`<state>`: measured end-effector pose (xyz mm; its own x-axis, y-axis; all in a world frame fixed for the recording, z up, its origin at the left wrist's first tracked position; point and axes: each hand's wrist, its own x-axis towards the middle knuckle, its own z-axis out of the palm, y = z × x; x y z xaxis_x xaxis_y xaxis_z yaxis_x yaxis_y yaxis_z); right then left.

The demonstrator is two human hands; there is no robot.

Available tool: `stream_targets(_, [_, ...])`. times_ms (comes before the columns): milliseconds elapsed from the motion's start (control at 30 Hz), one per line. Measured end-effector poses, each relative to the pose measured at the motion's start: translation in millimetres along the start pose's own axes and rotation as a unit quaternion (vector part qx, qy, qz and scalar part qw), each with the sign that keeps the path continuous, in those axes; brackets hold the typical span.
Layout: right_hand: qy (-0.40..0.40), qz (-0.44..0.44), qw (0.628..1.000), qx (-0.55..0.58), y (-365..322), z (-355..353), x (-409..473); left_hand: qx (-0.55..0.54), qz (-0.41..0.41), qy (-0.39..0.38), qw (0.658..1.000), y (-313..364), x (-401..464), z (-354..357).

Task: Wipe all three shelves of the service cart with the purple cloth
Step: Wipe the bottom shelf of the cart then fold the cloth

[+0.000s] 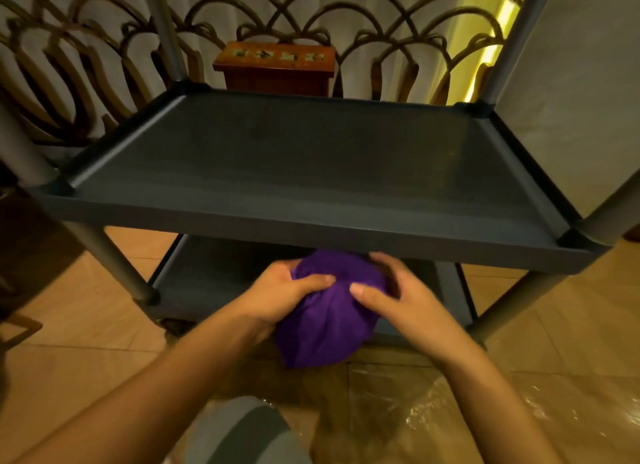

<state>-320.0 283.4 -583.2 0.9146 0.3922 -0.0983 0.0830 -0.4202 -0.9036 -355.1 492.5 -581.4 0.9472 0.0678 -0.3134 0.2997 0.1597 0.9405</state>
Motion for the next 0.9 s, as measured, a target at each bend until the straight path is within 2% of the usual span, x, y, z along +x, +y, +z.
stream_targets(67, [0.073, 0.005, 0.994, -0.077, 23, 21, -7, -0.009, -0.012, 0.056, 0.998, -24, 7, 4])
stream_targets(100, [0.097, 0.012, 0.993, -0.069, 34, 35, -11, -0.011, -0.022, 0.082, 0.996, -37, 11, 7])
stream_targets(200, [0.054, 0.036, 0.998, 0.017, 57, 74, -8, -0.029, -0.039, 0.141, 0.989, -66, 31, 15])
stream_targets(267, [0.036, 0.055, 0.998, 0.012, 76, 95, 3, -0.048, -0.084, 0.158, 0.983, -85, 48, 16])
stream_targets(367, [0.028, 0.055, 0.998, -0.025, 100, 111, 23, -0.05, -0.175, 0.151, 0.972, -105, 70, 9])
stream_targets(500, [0.029, 0.03, 0.999, 0.015, 126, 119, 51, -0.028, -0.154, 0.106, 0.982, -117, 92, -5])
stream_targets(600, [0.087, 0.056, 0.993, 0.051, 140, 125, 73, -0.049, -0.134, 0.057, 0.988, -119, 101, -8])
stream_targets(633, [0.099, 0.063, 0.991, 0.066, 147, 129, 79, -0.019, -0.122, 0.044, 0.991, -121, 103, -11])
stream_targets(733, [0.137, 0.057, 0.984, 0.098, 163, 142, 91, 0.199, -0.043, 0.008, 0.979, -127, 114, -28])
stream_targets(833, [0.161, 0.082, 0.962, 0.205, 170, 153, 103, 0.262, -0.017, 0.019, 0.965, -133, 131, -61])
stream_targets(900, [0.164, 0.087, 0.948, 0.258, 174, 155, 114, 0.348, 0.03, 0.024, 0.937, -142, 142, -83])
